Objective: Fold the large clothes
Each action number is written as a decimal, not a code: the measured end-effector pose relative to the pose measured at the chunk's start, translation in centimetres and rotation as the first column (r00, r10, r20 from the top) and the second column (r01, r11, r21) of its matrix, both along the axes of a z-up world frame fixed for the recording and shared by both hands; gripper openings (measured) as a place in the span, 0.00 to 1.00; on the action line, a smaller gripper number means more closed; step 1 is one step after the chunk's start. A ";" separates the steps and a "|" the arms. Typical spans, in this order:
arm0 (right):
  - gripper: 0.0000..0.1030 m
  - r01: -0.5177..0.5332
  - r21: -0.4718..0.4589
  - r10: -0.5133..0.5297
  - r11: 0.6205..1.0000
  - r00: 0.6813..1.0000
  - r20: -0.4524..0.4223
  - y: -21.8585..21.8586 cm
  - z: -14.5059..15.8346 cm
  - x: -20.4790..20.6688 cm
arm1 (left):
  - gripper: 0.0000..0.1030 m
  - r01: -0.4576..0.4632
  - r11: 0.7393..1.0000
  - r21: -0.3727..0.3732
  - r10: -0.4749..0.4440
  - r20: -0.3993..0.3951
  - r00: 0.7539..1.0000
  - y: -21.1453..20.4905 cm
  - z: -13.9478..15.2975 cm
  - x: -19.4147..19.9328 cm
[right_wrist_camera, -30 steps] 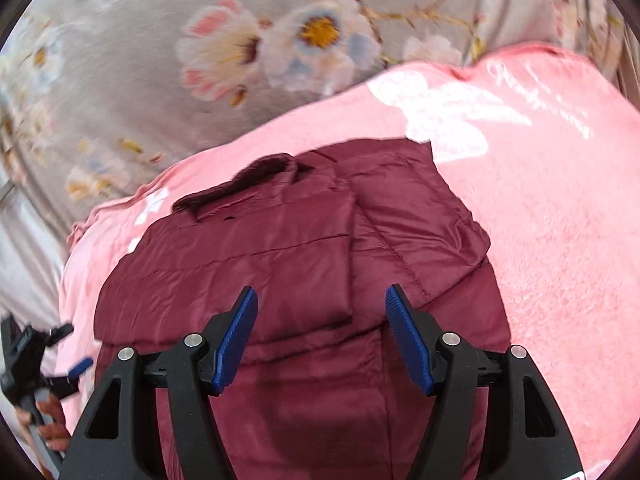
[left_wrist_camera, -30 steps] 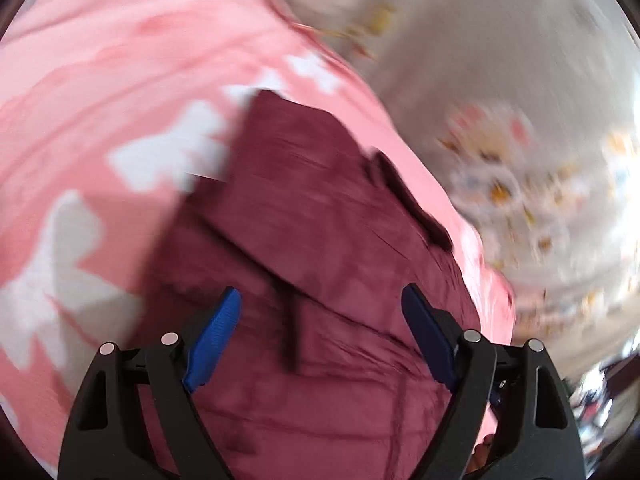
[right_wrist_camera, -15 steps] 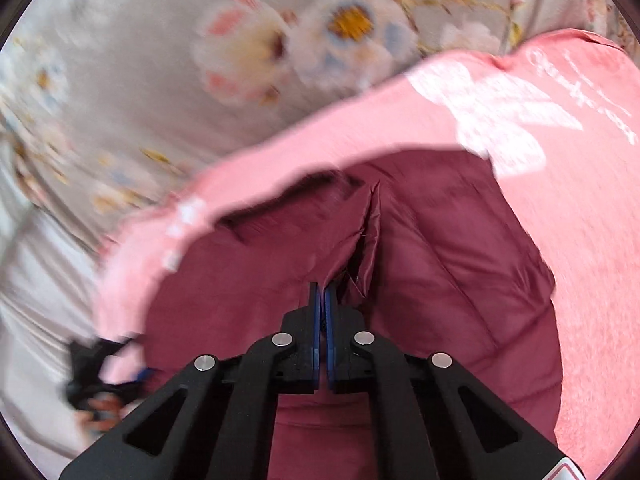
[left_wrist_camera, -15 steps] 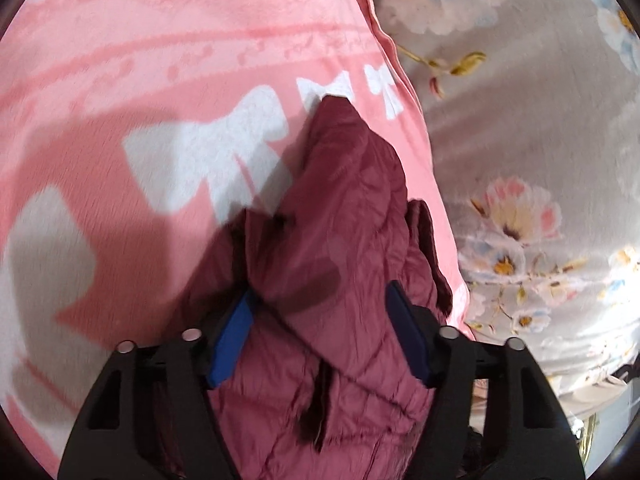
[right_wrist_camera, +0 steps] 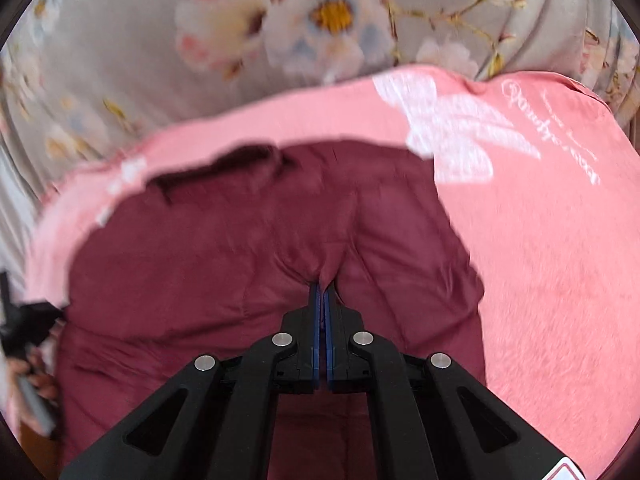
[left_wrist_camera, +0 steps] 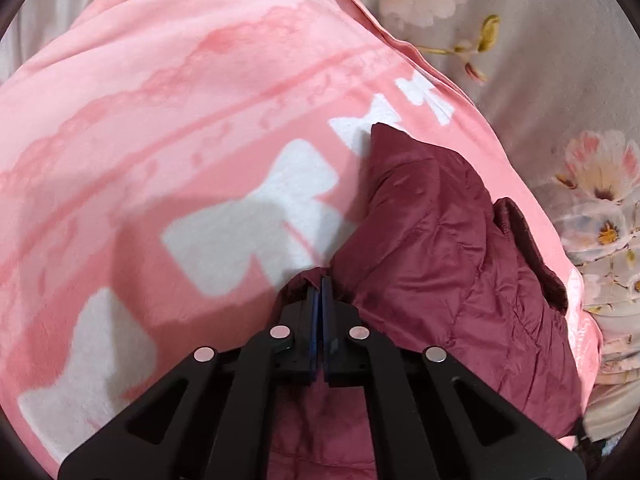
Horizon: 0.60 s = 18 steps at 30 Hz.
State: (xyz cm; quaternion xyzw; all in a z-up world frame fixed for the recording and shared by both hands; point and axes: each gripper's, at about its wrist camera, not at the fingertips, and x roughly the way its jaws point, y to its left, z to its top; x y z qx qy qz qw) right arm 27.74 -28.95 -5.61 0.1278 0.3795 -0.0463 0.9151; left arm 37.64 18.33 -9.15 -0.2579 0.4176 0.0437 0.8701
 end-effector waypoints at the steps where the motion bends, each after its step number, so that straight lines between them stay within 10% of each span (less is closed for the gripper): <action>1: 0.02 -0.001 -0.009 0.000 1.000 1.000 -0.010 0.0 -0.7 0.0 | 0.00 -0.002 1.000 0.018 0.002 0.005 1.000 -0.1 0.1 -0.2; 12: 0.01 -0.021 -0.062 0.017 0.998 0.998 -0.060 0.5 -3.9 0.2 | 0.00 0.010 0.982 0.187 -0.015 0.025 1.000 -2.2 -0.1 -1.1; 18: 0.14 0.059 -0.044 -0.058 0.997 0.998 0.032 1.5 0.5 -3.0 | 0.00 0.010 0.982 0.190 -0.018 0.040 0.999 -2.2 -0.2 -1.2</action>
